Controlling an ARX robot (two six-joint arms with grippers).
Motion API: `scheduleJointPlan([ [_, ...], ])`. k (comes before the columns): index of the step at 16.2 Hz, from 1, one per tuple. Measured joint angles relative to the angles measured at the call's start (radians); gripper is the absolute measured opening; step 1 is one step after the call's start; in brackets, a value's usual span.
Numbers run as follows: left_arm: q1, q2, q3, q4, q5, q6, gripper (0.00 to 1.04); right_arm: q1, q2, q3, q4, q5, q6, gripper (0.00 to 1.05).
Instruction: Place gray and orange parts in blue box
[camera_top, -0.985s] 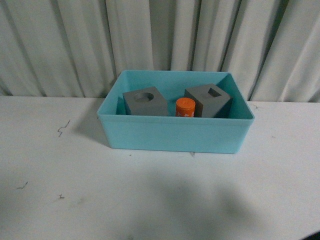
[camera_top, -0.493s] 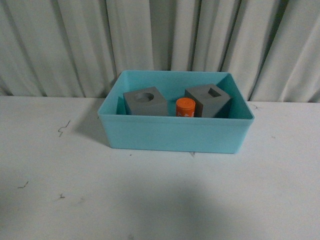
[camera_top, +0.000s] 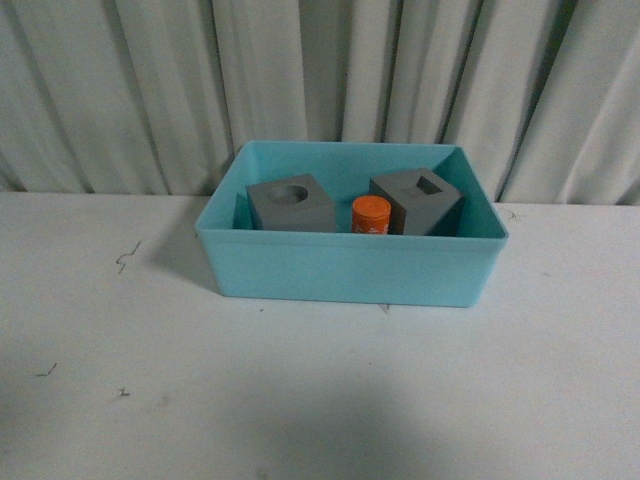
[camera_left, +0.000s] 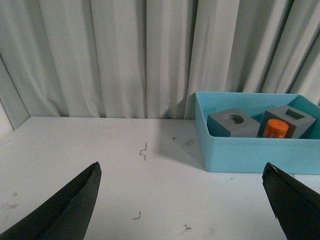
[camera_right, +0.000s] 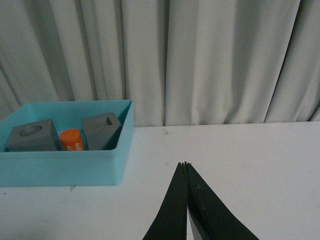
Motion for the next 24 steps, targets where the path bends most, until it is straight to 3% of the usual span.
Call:
scheduleJointPlan([
  [11, 0.000, 0.000, 0.000, 0.000, 0.000, 0.000, 0.98, 0.000, -0.201, 0.000, -0.199, 0.000, 0.000, 0.02],
  [13, 0.000, 0.000, 0.000, 0.000, 0.000, 0.000, 0.98, 0.000, -0.363, 0.000, -0.374, -0.002, 0.000, 0.02],
  [21, 0.000, 0.000, 0.000, 0.000, 0.000, 0.000, 0.98, 0.000, -0.369, 0.000, -0.377, -0.002, 0.000, 0.02],
  [22, 0.000, 0.000, 0.000, 0.000, 0.000, 0.000, 0.98, 0.000, -0.369, 0.000, -0.377, -0.002, -0.001, 0.07],
  [24, 0.000, 0.000, 0.000, 0.000, 0.000, 0.000, 0.98, 0.000, -0.369, 0.000, -0.377, -0.002, -0.001, 0.37],
])
